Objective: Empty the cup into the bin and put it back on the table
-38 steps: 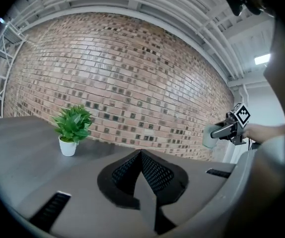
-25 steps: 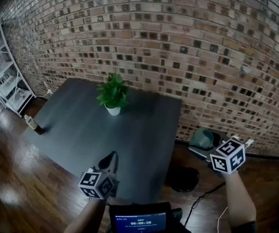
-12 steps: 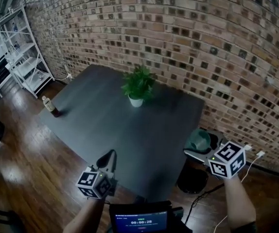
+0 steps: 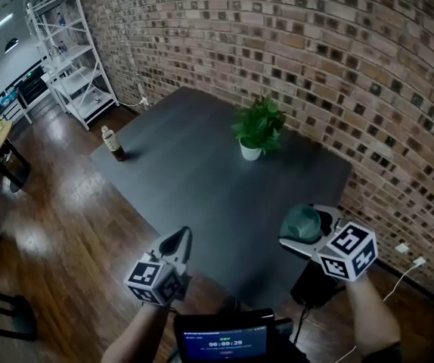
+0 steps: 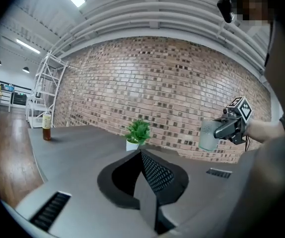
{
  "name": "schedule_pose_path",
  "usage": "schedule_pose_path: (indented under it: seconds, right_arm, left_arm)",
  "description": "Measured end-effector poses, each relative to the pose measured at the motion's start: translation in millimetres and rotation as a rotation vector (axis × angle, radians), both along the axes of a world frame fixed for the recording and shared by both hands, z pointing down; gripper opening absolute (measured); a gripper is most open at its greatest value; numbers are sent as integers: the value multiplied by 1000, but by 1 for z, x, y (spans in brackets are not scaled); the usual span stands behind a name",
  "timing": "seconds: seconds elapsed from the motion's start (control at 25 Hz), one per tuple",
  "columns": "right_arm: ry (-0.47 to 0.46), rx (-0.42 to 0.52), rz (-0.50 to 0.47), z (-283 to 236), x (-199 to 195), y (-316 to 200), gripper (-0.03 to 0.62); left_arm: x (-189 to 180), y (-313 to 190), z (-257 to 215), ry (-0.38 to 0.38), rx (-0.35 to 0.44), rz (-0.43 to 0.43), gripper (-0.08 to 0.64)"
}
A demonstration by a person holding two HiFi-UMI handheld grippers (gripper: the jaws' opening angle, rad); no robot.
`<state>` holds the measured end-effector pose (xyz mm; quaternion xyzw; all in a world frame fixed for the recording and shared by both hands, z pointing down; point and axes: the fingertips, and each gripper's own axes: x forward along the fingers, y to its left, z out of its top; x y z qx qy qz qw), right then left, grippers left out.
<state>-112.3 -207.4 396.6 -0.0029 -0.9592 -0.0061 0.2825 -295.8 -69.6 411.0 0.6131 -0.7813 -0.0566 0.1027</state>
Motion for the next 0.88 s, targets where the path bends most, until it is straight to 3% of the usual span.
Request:
schedule_pose_path:
  seconds: [0.32,0.88]
  right_arm:
    - [2,-33,-132,14,-32,46,391]
    - [13,-80,-220,63,-41,92,391]
  left_arm:
    - [-10,28,13,22,-18,-56,3]
    - [10,46,37,8,17,-61,3]
